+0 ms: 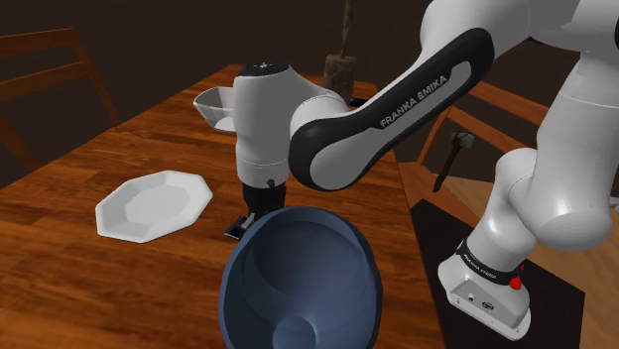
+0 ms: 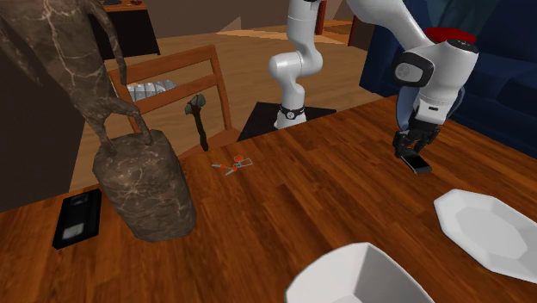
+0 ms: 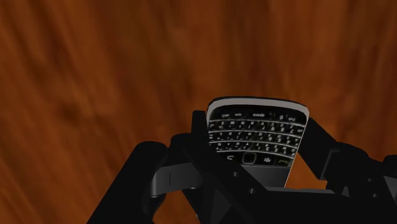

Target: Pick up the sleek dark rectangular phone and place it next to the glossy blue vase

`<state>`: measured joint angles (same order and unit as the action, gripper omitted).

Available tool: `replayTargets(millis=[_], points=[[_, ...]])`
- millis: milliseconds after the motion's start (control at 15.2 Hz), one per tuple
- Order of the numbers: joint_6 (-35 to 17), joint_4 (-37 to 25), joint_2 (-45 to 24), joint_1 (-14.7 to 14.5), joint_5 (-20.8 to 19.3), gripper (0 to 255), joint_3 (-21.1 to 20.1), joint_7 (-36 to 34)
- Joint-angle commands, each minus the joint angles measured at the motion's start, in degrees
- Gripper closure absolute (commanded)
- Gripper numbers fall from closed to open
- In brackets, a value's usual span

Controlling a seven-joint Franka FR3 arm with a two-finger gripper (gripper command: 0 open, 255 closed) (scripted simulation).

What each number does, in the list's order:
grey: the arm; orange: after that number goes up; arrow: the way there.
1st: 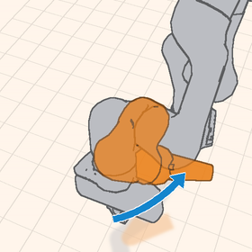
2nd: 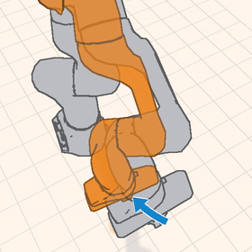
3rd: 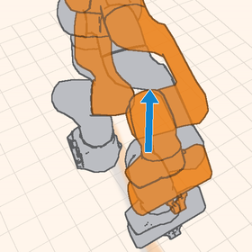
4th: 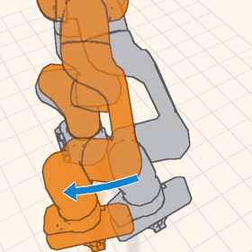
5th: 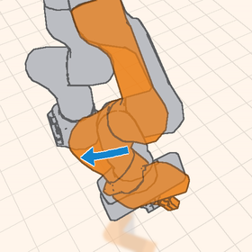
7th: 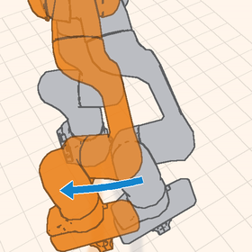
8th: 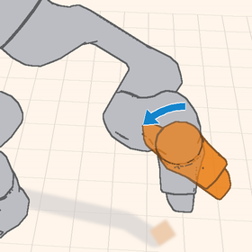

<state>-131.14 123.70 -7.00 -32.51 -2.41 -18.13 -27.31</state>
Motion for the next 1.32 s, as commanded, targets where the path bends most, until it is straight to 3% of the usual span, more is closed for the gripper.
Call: replayTargets(millis=[0, 264, 330, 660, 924, 1254], points=[[-0.13, 0.06, -0.04, 0.01, -0.03, 255, 0.01, 0.00], [-0.13, 0.06, -0.04, 0.01, -0.03, 255, 0.01, 0.00], [-0.13, 0.06, -0.04, 0.01, -0.03, 0, 0.01, 0.00], [-0.13, 0.06, -0.04, 0.01, -0.03, 0, 0.01, 0.00], [6.71, -2.98, 3.98, 0.31, 1.69, 0, -0.16, 1.21], [6.71, -2.98, 3.98, 0.29, 1.69, 0, -0.14, 1.21]])
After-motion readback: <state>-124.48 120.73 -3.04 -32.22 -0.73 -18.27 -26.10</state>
